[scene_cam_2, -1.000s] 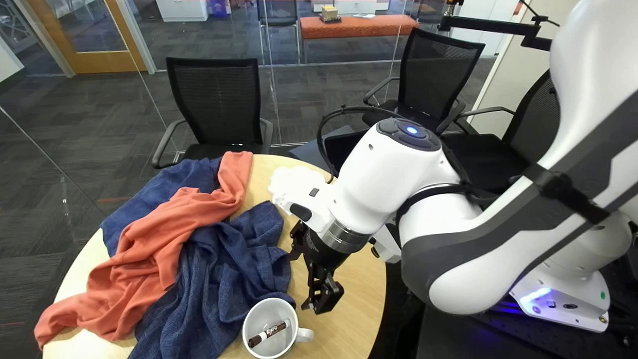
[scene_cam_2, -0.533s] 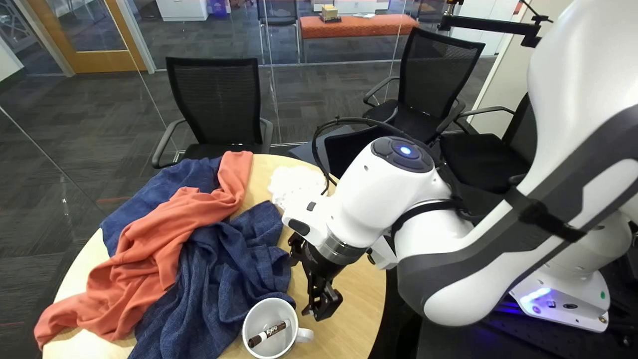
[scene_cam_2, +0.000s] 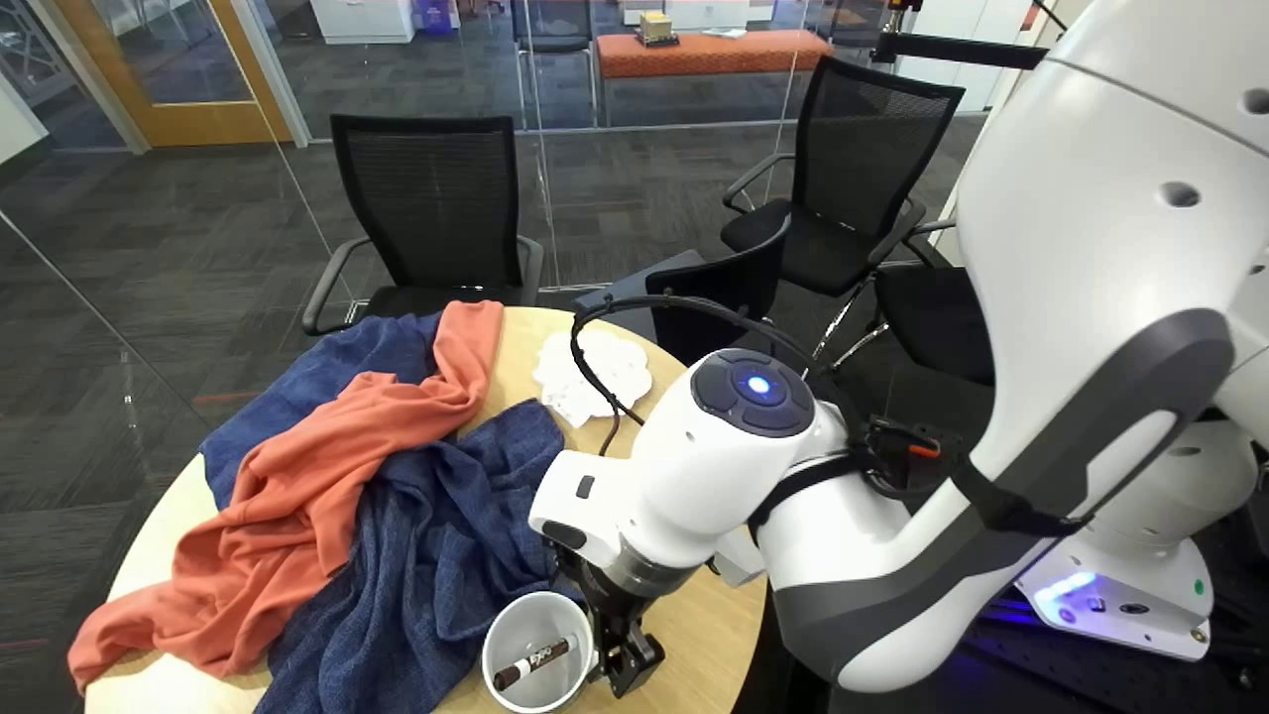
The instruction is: Remove the black marker from the white and green mug and put it on the table
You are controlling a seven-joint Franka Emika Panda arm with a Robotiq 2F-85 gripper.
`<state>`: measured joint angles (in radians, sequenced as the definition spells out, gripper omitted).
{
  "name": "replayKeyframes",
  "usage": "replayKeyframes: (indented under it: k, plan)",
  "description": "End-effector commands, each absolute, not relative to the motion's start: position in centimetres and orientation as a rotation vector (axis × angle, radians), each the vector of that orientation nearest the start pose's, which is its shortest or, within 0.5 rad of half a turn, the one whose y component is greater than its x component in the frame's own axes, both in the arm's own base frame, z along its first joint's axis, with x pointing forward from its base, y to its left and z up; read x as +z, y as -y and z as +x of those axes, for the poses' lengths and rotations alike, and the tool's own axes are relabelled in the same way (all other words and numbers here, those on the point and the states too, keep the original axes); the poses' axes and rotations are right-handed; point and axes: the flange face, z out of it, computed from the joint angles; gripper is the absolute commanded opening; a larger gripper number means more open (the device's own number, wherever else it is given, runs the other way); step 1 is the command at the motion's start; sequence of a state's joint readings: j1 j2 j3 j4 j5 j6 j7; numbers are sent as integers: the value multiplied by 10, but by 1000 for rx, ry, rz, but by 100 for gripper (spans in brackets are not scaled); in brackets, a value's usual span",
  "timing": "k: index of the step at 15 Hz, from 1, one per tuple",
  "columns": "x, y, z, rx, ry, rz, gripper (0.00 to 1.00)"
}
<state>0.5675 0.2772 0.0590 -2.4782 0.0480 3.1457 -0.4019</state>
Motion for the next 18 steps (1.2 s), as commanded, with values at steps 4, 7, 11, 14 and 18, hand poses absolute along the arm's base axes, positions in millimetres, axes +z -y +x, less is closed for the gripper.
replayKeyframes:
  k: [4, 7, 11, 14, 18]
  plan:
    - [200, -306, 440, -585, 1435, -2672, 79]
    - [193, -311, 448, -586, 1467, -2668, 68]
    - [184, -314, 455, -577, 1487, -2671, 68]
    - [175, -316, 459, -564, 1502, -2672, 74]
    - [162, -317, 464, -548, 1526, -2677, 71]
